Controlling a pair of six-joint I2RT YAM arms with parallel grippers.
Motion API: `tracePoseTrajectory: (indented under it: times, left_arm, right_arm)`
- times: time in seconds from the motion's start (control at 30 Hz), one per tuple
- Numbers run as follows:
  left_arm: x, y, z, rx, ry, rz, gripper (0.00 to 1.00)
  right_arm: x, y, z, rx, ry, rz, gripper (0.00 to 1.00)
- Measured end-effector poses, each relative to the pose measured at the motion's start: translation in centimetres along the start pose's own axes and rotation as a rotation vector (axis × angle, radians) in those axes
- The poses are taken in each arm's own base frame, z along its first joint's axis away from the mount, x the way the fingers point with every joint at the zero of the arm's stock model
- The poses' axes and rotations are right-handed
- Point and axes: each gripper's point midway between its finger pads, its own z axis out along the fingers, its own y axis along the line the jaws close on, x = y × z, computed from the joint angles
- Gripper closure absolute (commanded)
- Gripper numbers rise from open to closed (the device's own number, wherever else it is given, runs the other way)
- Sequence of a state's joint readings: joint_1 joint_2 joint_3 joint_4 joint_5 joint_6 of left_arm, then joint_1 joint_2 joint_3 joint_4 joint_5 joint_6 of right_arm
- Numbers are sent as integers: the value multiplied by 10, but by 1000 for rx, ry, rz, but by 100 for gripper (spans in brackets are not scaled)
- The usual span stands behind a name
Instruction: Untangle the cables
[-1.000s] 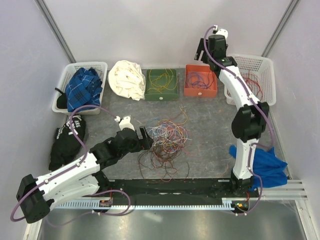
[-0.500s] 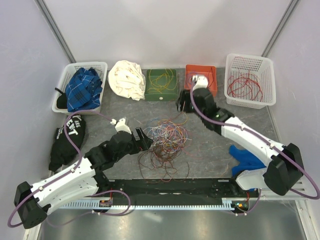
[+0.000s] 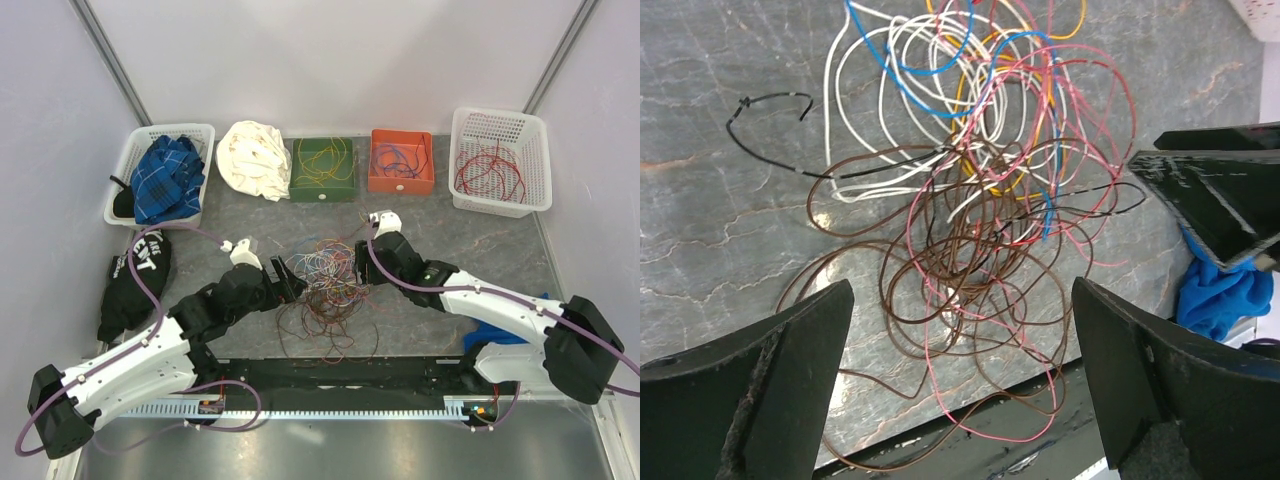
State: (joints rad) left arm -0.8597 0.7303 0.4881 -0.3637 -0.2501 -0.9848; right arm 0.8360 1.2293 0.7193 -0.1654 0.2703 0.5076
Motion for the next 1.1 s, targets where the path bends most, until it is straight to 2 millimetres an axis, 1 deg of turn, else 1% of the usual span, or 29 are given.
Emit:
tracePoseTrajectory:
  times: [0.07,0.13,0.2,0.27,0.37,0.4,0.5,0.57,0.63,0.7,0.77,0.9,0.93,0.97,1.0,1.03,1.1]
  left_arm:
    - [2,2,1,-6,5,-3,4]
    - [3,3,1,-7,6,-5,4]
    - [2,3,1,-7,5,-7,4]
    - [3,3,1,-7,5,-11,4]
    - [3,2,1,-8,7,-17,4]
    - [3,2,1,-7,9,-18,4]
    - [5,1,1,-2,19,-19,4]
    - [6,2,1,-3,23,-25,4]
    - [8,4,1,-6,25,-27,5]
    - [10,7,1,-7,26,-30,5]
    - [10,8,0,-3,24,-32,5]
    - [8,7,-2,11,13,-37,5]
    - [8,6,-3,13,11,-37,5]
    - [8,6,-3,15,10,-38,5]
    - [8,6,-3,16,9,-38,5]
    - [8,6,-4,17,8,-39,5]
    - [8,7,-4,19,7,-39,5]
  right_arm:
    - [9,-6,6,25,24,-7,28]
    - [13,-10,10,51,31,-11,25]
    - [8,-12,11,65,6,-11,23]
    - [-3,-11,12,77,-25,-21,22]
    - [-40,2,25,82,-78,-31,22]
    - [-58,9,33,79,-100,-29,23]
    - [-92,19,60,77,-141,-8,25]
    - [-103,16,81,86,-141,11,25]
    - [-108,6,104,110,-127,32,26]
    - [-105,-3,124,133,-100,47,27]
    - [-101,-11,141,155,-76,58,27]
    - [-93,-11,164,163,-38,69,28]
    - [-93,-9,168,161,-32,72,31]
    - [-93,-7,174,156,-29,76,36]
    - [-93,-5,180,155,-25,80,44]
    - [-92,-4,184,152,-20,85,63]
    - [-88,-1,191,144,-8,88,78]
